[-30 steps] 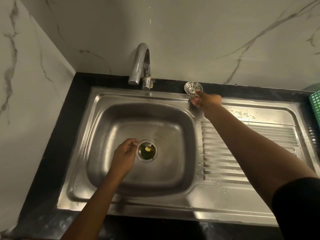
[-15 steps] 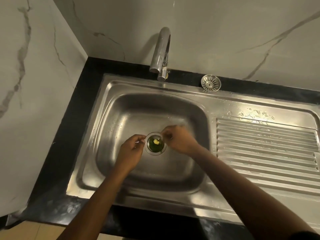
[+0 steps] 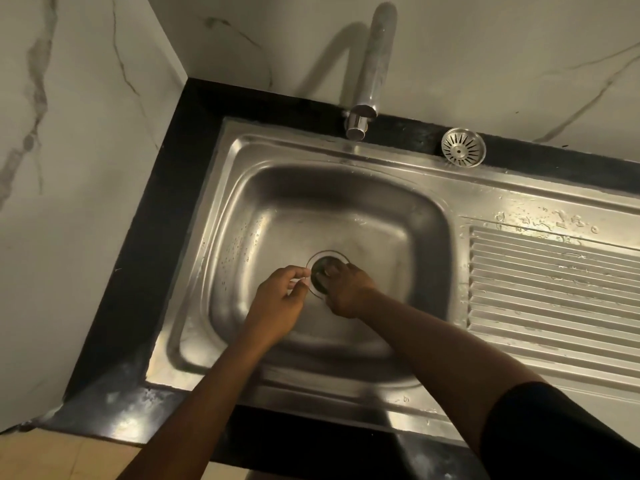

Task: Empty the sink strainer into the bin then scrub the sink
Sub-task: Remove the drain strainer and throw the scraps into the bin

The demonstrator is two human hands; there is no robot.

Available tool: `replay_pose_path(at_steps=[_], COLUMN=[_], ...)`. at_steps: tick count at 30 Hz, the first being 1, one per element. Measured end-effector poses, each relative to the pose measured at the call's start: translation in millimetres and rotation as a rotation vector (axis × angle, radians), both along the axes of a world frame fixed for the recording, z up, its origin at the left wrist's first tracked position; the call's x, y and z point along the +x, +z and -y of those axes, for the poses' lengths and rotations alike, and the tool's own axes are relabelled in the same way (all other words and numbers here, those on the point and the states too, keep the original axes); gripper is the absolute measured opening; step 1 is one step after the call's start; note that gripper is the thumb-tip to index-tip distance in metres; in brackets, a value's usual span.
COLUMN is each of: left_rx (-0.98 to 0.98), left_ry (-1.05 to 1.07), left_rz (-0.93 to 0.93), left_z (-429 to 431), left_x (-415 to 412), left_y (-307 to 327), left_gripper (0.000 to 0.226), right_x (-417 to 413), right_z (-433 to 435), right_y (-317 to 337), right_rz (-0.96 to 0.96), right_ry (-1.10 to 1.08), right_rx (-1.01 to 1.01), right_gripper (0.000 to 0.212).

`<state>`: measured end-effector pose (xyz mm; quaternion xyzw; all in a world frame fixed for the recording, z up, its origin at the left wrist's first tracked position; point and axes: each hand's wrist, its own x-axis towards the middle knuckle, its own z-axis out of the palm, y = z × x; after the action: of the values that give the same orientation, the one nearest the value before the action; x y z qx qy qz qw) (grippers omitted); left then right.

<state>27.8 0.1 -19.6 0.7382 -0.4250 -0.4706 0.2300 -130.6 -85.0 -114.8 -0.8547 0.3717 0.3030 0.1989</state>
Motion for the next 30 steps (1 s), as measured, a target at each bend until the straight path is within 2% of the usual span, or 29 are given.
replay_pose_path(at_steps=[5, 10, 13, 17, 20, 21, 23, 24, 27, 30], left_rx=[0.008, 0.001, -0.001, 0.004, -0.008, -0.018, -0.044, -0.056, -0.078, -0.107], left_ry=[-0.021, -0.023, -0.036, -0.05, -0.034, -0.02, 0.004, 0.01, 0.039, 0.086], left_rz=[0.004, 0.012, 0.018, 0.021, 0.023, 0.019, 0.007, 0.003, -0.018, -0.093], left_z=[-7, -8, -8, -7, -7, -7, -7, -7, -9, -17], left_x=[1, 1, 0, -1, -2, -3, -5, -7, -9, -7], left_y=[-2, -1, -1, 2, 6, 9, 14, 16, 26, 37], left_gripper=[0.027, 0.025, 0.025, 0.026, 0.029, 0.031, 0.034, 0.035, 0.044, 0.049], right_x=[-2, -4, -6, -10, -16, -18, -20, -20, -24, -29], right_z=[-7, -13, -13, -10, -7, -7, -13, -17, -35, -55], right_y=[4, 8, 7, 14, 26, 33, 54, 64, 95, 122], right_rz=[-0.021, 0.054, 0.115, 0.293, 0.489, 0.576, 0.756, 0.825, 0.961, 1.0], right_ry=[-0.001, -0.139, -0.253, -0.518, -0.818, -0.922, -1.121, -1.197, -1.284, -1.271], right_rx=[-0.036, 0.0, 0.032, 0.041, 0.077, 0.098, 0.194, 0.269, 0.48, 0.574], right_gripper=[0.047, 0.035, 0.037, 0.038, 0.021, 0.022, 0.031, 0.029, 0.02, 0.015])
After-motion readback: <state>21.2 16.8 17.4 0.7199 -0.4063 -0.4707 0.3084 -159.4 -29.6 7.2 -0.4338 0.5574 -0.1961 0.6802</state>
